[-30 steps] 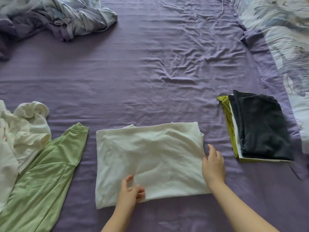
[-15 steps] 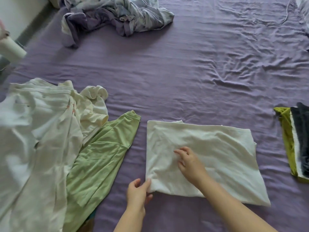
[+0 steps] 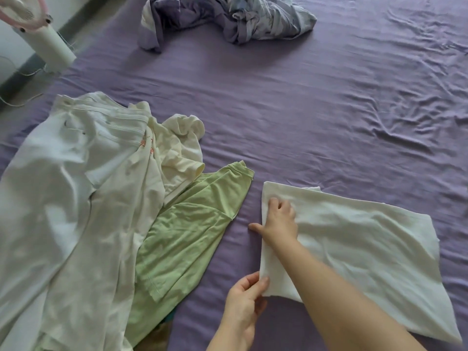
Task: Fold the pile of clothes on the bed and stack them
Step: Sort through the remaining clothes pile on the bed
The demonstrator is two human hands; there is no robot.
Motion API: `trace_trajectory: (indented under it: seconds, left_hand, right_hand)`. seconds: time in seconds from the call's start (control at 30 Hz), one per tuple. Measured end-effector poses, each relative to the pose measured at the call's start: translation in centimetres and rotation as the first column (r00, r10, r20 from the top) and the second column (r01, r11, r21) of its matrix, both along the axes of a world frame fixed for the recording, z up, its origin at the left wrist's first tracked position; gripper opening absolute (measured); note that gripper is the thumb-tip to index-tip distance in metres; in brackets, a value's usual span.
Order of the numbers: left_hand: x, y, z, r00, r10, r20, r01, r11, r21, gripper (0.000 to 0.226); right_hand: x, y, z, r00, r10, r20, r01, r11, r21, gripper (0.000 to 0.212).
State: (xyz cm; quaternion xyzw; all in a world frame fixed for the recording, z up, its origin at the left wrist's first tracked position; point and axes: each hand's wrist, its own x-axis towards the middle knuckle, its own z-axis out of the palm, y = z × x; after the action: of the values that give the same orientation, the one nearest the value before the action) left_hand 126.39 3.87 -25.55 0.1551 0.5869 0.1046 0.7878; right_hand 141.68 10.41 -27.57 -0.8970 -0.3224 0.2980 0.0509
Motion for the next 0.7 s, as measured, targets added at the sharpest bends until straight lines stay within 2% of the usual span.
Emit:
trace_trajectory:
  seconds: [0.2,0.27,0.37,0.47,0.6,0.7]
  left_hand:
    - [0.1,-0.2,0.6,0.997,-0.067,0.05,0.063,0.995,0.071,0.014]
    - [0.7,-0.7,1.2,0.993,-0.085,0.085,0.077,0.992,0.1,0.017]
    - [2.5,-1.7,2.4,0.98,-0.118,0.162,0.098,0.987,0.126,0.031]
    - [5.3,-3.8,3.5,0.961,-0.16,0.227,0.133,0.983,0.129,0.025]
    - [10.0,-8.0,4.2,0.939,-0.239,0.246,0.217,0.97,0.111,0.024]
    - [13.2,-11.2,4.4,0.923,-0.292,0.252,0.274,0.956,0.105,0.029]
  right_hand:
    - [3.4,-0.5,0.5,0.995,0.011,-0.094,-0.008,0.999,0.038,0.045]
    - [4.7,-1.5,1.1,0.984,-0.017,-0.179,0.035,0.994,0.102,0.04]
    - [7.2,-4.4,2.4,0.864,-0.176,-0.471,0.319,0.916,0.243,0.034]
    - [10.7,-8.6,4.0,0.728,-0.239,-0.643,0.518,0.805,0.288,0.034]
    - [15.2,-14.5,5.7,0.587,-0.299,-0.752,0.687,0.676,0.268,0.036]
    - [18.1,-18.7,6.0,0.555,-0.34,-0.759,0.731,0.634,0.251,0.038]
